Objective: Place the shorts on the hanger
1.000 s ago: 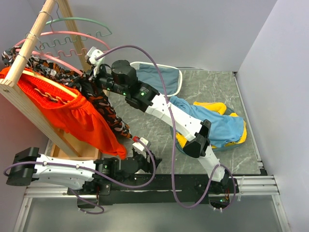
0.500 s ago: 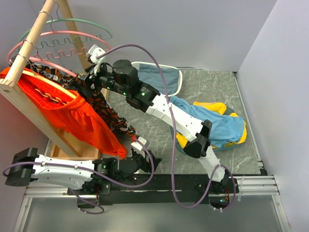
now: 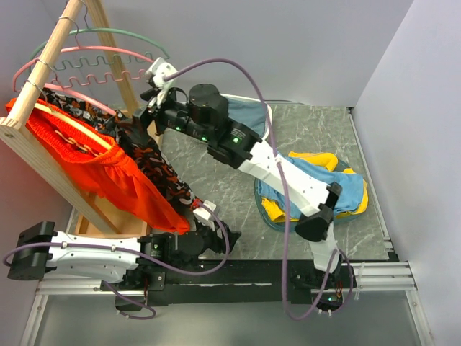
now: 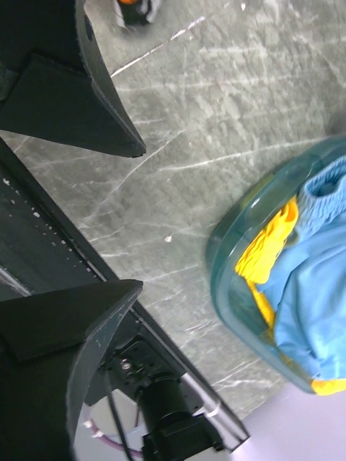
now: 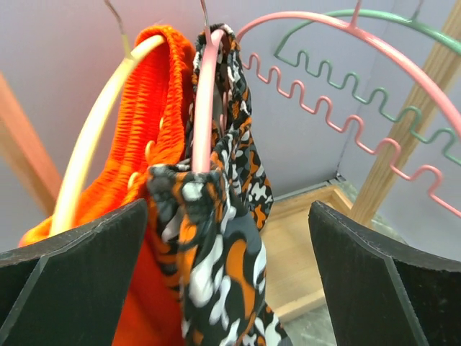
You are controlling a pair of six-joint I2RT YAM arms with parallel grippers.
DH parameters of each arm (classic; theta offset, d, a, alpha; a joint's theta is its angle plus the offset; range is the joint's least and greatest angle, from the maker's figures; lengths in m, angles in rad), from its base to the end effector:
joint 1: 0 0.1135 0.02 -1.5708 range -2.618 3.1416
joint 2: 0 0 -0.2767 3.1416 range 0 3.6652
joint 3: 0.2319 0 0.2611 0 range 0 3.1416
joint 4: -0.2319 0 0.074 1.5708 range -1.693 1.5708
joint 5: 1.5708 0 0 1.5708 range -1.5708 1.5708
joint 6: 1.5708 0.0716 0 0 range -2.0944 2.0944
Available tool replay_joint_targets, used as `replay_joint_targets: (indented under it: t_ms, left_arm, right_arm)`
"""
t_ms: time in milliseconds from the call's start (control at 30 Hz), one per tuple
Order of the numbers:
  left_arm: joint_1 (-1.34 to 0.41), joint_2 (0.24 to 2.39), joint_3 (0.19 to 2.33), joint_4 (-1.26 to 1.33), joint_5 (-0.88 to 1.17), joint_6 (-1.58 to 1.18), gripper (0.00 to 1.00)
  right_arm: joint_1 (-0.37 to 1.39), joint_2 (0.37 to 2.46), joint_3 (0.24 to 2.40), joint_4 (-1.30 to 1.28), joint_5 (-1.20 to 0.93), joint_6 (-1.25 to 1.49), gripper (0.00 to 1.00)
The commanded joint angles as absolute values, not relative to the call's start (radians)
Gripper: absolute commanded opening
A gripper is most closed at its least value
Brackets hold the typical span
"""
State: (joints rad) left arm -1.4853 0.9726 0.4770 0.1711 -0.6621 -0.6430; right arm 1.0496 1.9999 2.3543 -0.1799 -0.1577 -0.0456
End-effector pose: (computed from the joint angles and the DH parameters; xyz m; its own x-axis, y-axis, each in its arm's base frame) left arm 0.0643 -0.2353 0.2325 -0.4631 -0.1342 -0.8761 0.5728 0.7090 -0.4114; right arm 0.2368 0.4350 0.5347 0.1289 0.1341 -0.9825 -0.9286 0.3641 -0.0721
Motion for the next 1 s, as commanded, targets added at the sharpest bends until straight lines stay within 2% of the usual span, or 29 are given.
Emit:
replay_joint_targets:
  t_ms: [0, 200, 333, 467, 667, 800, 933, 967]
  left_arm:
    - [-1.445, 0.971, 0.508, 0.184, -0.664, -0.689, 0.75]
    - [-1.413, 1.009, 0.543, 0.155, -0.692, -0.736, 0.77]
    - [-1.391, 1.066, 0.586, 0.088, -0.733, -0.802, 0.81]
    - [-1.347, 1.089, 0.618, 0.014, -0.738, -0.874, 0.92]
    - [-1.286, 1.100, 0.643, 0.003, -0.689, -0.884, 0.99]
    - [-1.269, 1.120, 0.667, -0.046, -0.666, -0.896, 0.99]
    - [-1.267, 1.132, 0.684, -0.057, -0.635, -0.905, 0.99]
    - [-1.267, 1.134, 0.686, -0.054, -0.621, -0.894, 0.97]
  right_arm:
    - [1.057, 1.849, 2.235, -0.147, -0.129, -0.043, 1.00]
    - [1.058, 1.631, 1.936, -0.075, -0.014, -0.002, 1.00]
    - [1.058, 1.464, 1.781, -0.083, 0.140, 0.078, 1.00]
    - [1.060, 1.283, 1.506, -0.051, 0.298, 0.165, 1.00]
    - [1.058, 1.007, 1.187, -0.093, 0.547, 0.356, 1.00]
    - [1.055, 0.856, 1.036, -0.185, 0.665, 0.494, 1.00]
    - [1.055, 0.769, 0.890, -0.277, 0.683, 0.676, 1.00]
    - [1.057, 0.753, 0.864, -0.305, 0.683, 0.704, 1.00]
